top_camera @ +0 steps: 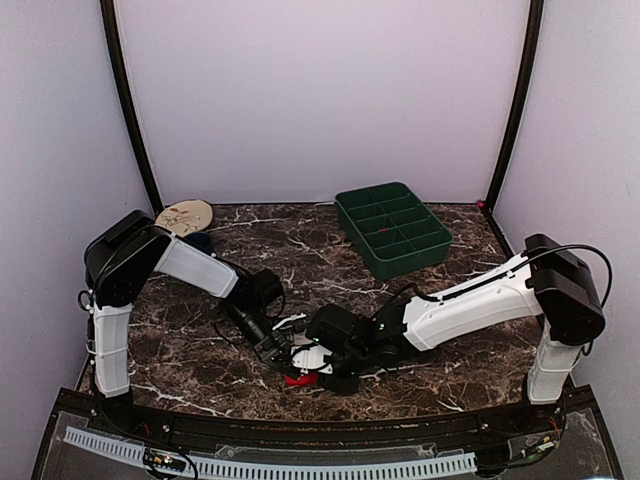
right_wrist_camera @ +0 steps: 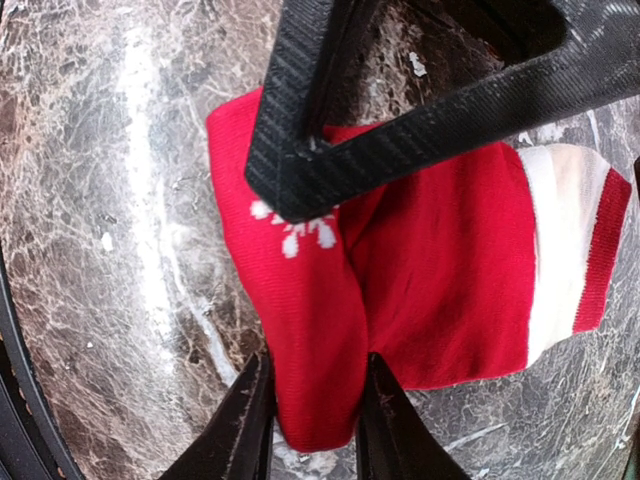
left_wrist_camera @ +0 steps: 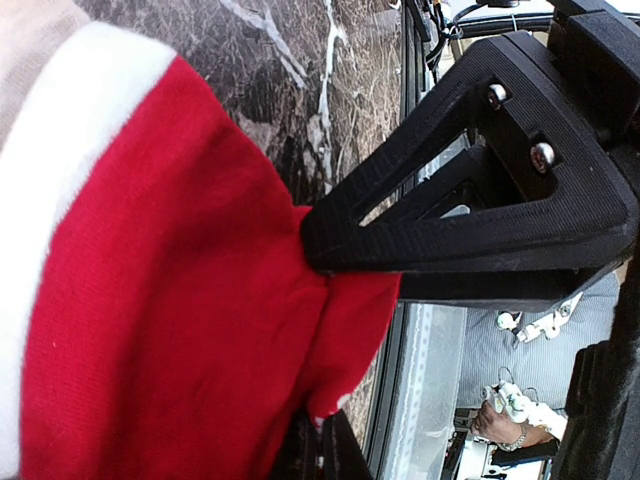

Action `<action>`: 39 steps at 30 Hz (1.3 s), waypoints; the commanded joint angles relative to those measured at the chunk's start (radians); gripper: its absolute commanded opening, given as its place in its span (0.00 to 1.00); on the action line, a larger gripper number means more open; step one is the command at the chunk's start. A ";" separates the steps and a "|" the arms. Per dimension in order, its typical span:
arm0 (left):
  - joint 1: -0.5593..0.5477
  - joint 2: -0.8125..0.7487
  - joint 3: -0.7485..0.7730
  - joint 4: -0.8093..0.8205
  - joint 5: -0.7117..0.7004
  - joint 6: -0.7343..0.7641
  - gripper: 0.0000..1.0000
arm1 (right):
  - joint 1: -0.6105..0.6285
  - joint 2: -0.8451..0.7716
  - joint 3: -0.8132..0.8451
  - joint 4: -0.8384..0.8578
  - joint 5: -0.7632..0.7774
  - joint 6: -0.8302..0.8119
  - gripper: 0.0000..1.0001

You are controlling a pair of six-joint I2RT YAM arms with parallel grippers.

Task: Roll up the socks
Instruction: Roll the sock at the center of the board.

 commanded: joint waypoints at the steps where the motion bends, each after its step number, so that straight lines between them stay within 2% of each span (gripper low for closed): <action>1: 0.005 0.003 0.014 -0.007 0.006 0.002 0.01 | -0.003 -0.029 0.013 -0.002 0.003 0.002 0.27; 8: 0.004 0.005 0.010 -0.004 0.010 0.000 0.01 | -0.001 -0.011 0.033 -0.006 -0.002 -0.003 0.26; 14: 0.005 0.007 0.009 0.000 0.008 -0.003 0.02 | -0.001 -0.014 0.033 -0.002 0.004 -0.005 0.17; 17: 0.005 0.008 0.012 0.002 0.008 -0.003 0.02 | -0.002 -0.012 0.031 -0.007 -0.002 -0.003 0.09; 24: 0.007 0.012 0.018 0.006 -0.003 -0.012 0.04 | -0.001 -0.006 0.023 -0.008 -0.019 0.014 0.03; 26: 0.007 0.010 0.021 0.007 -0.016 -0.018 0.07 | -0.002 -0.007 0.019 -0.009 -0.018 0.020 0.01; 33: 0.038 -0.070 -0.027 0.110 -0.070 -0.101 0.32 | -0.012 -0.013 -0.003 0.015 -0.074 0.080 0.00; 39: 0.065 -0.157 -0.091 0.244 -0.094 -0.186 0.37 | -0.050 -0.026 -0.024 0.050 -0.156 0.144 0.00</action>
